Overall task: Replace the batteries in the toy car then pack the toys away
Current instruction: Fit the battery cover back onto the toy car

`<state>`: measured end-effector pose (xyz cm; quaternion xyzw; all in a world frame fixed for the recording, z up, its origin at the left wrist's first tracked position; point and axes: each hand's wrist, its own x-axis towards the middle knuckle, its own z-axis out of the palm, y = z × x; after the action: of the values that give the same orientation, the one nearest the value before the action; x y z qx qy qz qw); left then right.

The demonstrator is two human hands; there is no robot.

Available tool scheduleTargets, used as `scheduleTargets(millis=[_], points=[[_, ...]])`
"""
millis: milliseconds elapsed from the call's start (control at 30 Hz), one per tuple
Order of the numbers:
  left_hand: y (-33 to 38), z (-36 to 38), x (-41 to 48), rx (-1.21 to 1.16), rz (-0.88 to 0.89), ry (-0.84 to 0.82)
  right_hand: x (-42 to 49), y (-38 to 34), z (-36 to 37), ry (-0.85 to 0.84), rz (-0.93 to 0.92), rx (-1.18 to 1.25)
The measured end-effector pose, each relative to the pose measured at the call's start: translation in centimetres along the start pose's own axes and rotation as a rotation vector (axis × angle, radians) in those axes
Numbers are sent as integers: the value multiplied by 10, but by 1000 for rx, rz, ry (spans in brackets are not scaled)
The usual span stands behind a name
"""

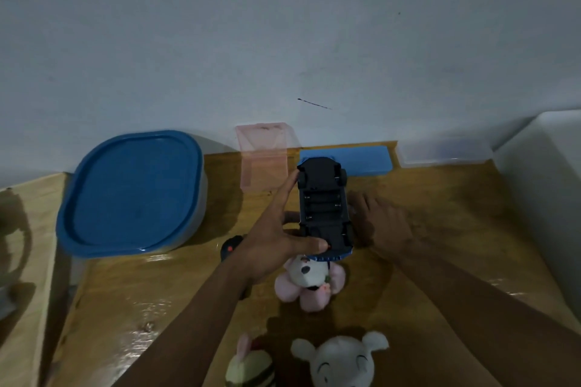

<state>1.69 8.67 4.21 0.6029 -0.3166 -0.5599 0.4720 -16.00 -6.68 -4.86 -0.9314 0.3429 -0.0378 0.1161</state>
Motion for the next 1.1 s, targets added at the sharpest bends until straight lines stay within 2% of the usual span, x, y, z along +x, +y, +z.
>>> scheduleTargets(millis=[100,167,200,233,333,400,433,500,600,700,767,833,1100], points=[[2,5,-5,9,10,17,4,-6,-10,-107,74,-31],[5,10,-9,7,12,40,11,-7,-23,-79,238,59],[6,13,-11,4,13,54,14,-7,-31,-22,371,244],[8,16,-13,4,17,68,15,-6,-37,24,520,529],[12,29,-17,5,32,107,1,5,-51,-12,929,1480],[15,42,-21,-5,43,120,-17,14,-61,-65,1043,1997],[16,49,-23,-14,47,130,-26,18,-68,-86,1060,2167],[16,64,-26,-27,52,148,-39,26,-78,-128,1035,2326],[12,85,-32,-39,58,161,-54,38,-87,-201,948,2286],[12,104,-37,-42,63,191,-67,50,-95,-328,866,2057],[14,114,-42,-99,65,187,-77,57,-102,-351,840,1874],[17,122,-45,-110,71,180,-85,60,-112,-338,811,1772],[21,120,-37,29,93,152,-100,48,-149,-188,648,1665]])
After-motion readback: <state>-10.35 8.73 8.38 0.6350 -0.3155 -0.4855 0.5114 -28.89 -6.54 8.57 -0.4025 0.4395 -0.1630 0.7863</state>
